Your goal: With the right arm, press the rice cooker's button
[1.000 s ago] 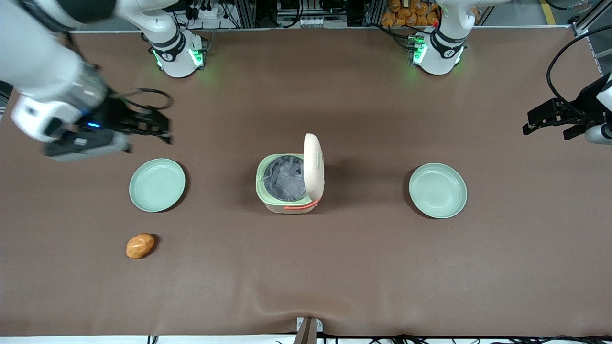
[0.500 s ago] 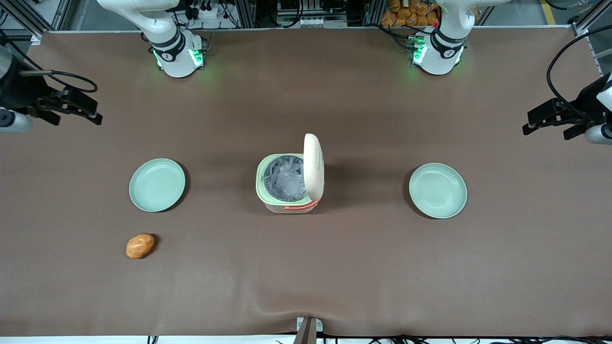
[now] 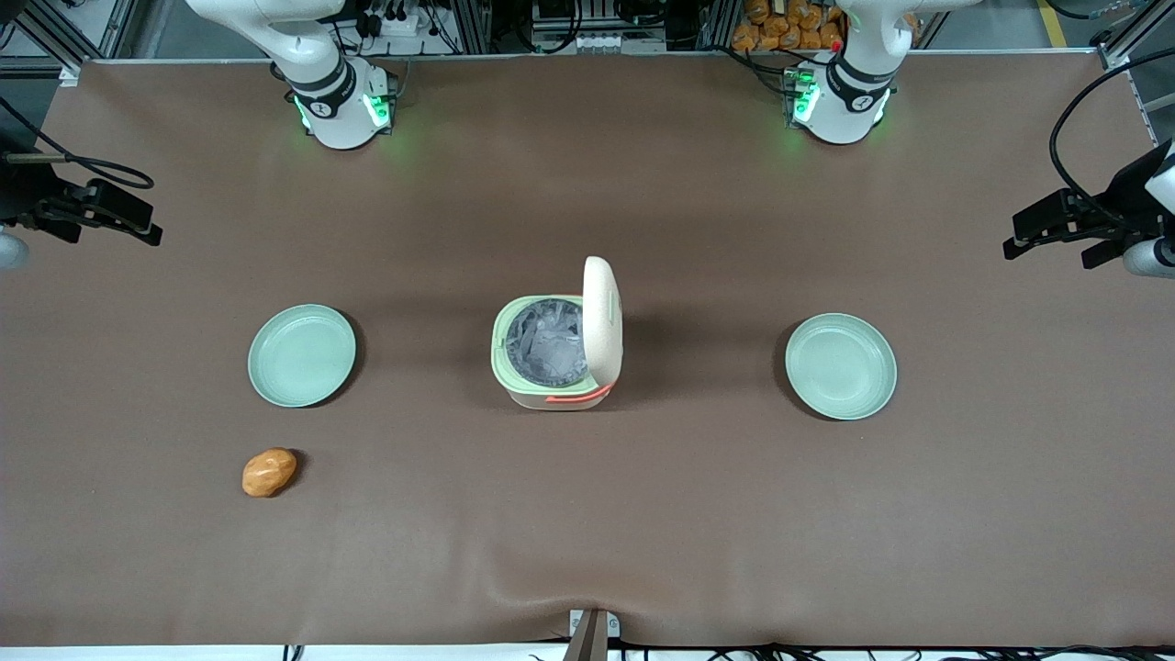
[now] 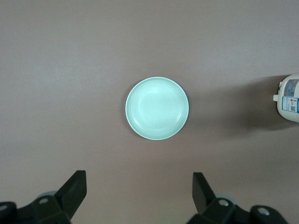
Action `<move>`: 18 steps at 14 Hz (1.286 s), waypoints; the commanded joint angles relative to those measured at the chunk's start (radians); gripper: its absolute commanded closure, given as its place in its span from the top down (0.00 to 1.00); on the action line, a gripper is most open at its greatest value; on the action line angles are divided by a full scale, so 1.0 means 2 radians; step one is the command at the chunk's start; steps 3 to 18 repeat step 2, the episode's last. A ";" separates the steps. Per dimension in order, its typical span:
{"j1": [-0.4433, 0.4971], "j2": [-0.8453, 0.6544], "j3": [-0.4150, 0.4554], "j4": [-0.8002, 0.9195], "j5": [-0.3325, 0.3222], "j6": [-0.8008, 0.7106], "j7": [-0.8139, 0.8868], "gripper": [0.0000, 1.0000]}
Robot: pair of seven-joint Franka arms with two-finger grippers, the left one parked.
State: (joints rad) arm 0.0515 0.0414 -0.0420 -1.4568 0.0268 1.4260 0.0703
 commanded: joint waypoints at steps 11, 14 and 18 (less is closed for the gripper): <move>-0.001 -0.016 0.003 -0.015 -0.009 -0.002 -0.005 1.00; -0.001 -0.016 0.003 -0.015 -0.009 -0.002 -0.005 1.00; -0.001 -0.016 0.003 -0.015 -0.009 -0.002 -0.005 1.00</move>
